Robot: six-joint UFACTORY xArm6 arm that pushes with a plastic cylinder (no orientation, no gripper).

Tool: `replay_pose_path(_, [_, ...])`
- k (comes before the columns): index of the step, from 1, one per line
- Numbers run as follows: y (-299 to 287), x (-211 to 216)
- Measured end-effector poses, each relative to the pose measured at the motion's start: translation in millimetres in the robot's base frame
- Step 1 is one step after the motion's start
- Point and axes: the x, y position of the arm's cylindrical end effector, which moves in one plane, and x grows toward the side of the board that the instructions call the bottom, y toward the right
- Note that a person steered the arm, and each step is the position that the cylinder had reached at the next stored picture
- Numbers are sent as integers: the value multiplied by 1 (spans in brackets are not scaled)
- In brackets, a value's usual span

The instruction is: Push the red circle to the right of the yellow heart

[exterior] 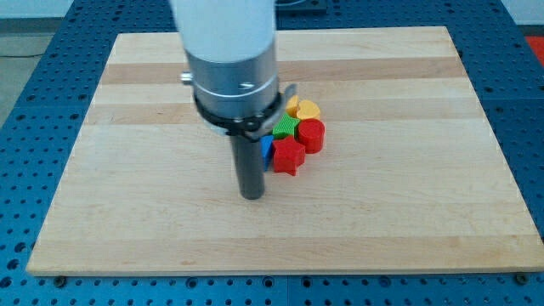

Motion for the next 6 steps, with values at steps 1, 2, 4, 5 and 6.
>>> replay_pose_path(1, [38,-7])
replay_pose_path(2, [73,-9])
replay_pose_path(4, [38,-20])
replay_pose_path(5, [39,-50])
replay_pose_path(6, [72,-79])
